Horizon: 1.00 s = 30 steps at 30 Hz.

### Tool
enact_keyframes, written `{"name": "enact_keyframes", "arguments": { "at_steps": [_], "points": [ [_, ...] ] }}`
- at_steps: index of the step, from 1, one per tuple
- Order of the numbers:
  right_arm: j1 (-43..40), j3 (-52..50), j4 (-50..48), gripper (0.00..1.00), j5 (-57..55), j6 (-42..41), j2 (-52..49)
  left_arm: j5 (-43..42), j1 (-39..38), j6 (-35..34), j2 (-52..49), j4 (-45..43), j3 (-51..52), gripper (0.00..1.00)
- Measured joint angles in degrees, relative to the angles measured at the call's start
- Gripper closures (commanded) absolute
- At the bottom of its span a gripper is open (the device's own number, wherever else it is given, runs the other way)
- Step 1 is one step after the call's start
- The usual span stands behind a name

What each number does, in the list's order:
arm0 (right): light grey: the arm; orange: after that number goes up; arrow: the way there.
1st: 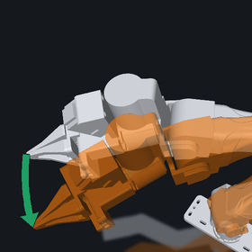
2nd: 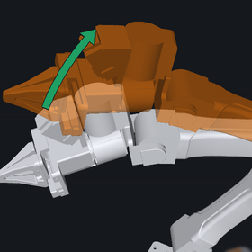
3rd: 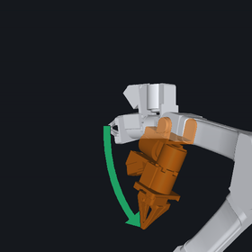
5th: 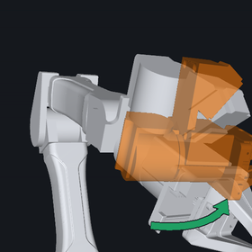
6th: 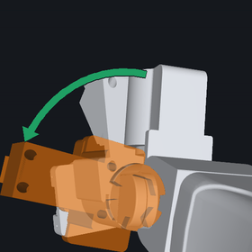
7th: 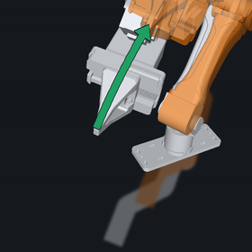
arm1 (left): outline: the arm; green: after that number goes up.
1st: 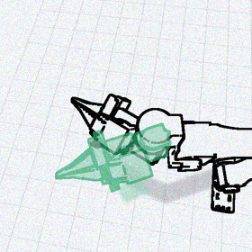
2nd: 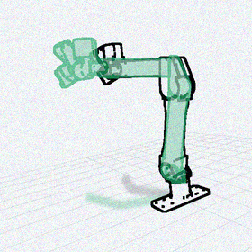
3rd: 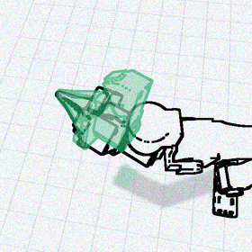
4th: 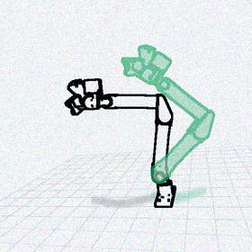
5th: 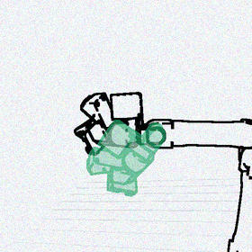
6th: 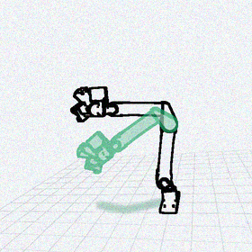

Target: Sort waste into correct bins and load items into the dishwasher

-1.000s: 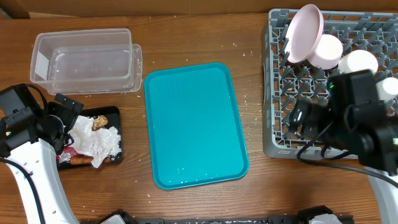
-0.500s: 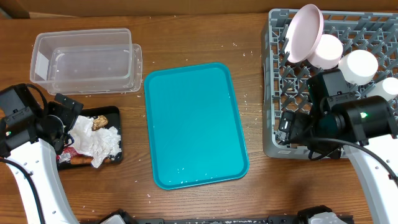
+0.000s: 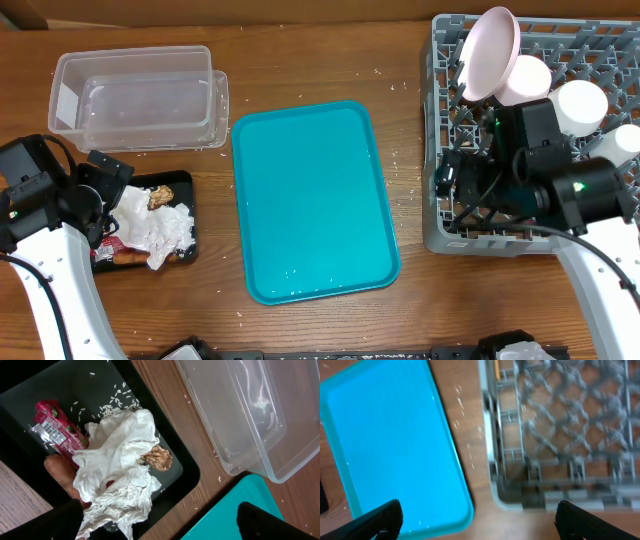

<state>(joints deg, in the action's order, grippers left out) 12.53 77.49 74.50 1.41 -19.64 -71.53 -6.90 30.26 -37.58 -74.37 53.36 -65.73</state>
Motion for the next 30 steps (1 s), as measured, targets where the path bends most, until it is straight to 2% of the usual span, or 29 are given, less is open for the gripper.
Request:
{"name": "enact_keyframes", "arguments": {
  "at_steps": [3,10,20,25,30],
  "points": [
    [-0.09,-5.03,-5.99,0.0,0.26,1.55,3.43,0.0,0.0,0.0,0.0,0.0,0.0,0.0],
    [-3.19,-23.52,-26.69,0.0,3.8,5.42,17.44,0.02,0.0,0.0,0.0,-0.04,0.0,0.0],
    [-6.91,-53.05,-57.42,0.0,10.12,9.4,43.98,0.0,0.0,0.0,0.0,-0.09,0.0,0.0],
    [-8.13,-63.73,-67.25,0.0,10.69,10.05,53.0,0.0,0.0,0.0,0.0,-0.04,0.0,0.0],
    [-9.6,-70.49,-73.9,0.0,10.8,10.36,57.77,0.02,0.0,0.0,0.0,-0.04,0.0,0.0]
  ]
}}
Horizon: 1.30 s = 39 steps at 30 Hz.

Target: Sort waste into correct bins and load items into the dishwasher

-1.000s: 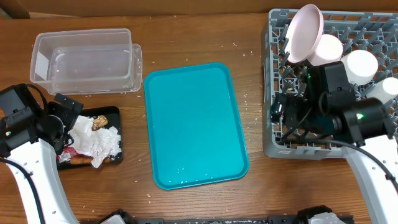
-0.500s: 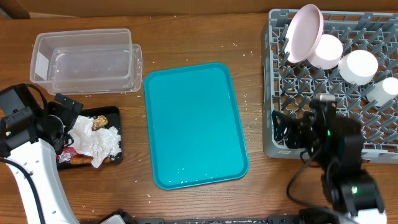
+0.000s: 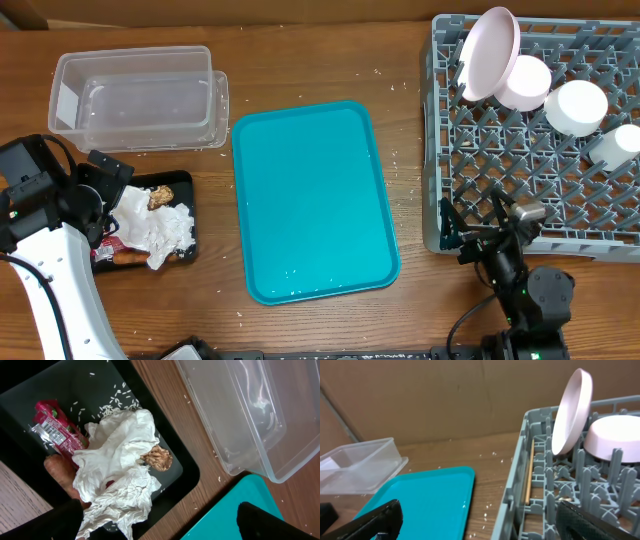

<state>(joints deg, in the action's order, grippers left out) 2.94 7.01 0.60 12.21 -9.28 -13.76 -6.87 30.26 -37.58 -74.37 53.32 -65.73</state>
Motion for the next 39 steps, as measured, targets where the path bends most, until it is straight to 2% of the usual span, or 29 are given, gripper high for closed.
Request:
{"name": "enact_keyframes", "arguments": {
  "at_steps": [6,13,24,39],
  "points": [
    [-1.73,-4.57,-2.32,0.0,0.02,0.11,5.9,-0.02,0.0,0.0,0.0,0.0,0.0,0.0],
    [-2.58,-5.95,2.97,0.0,-0.63,0.11,12.59,-0.02,0.0,0.0,0.0,0.0,0.0,0.0],
    [-2.6,-5.95,3.96,0.0,-6.05,0.15,12.92,-0.02,0.0,0.0,0.0,0.0,0.0,0.0],
    [-2.6,-5.95,3.93,0.0,-6.23,0.13,12.92,0.0,0.0,0.0,0.0,0.0,0.0,0.0]
  ]
}}
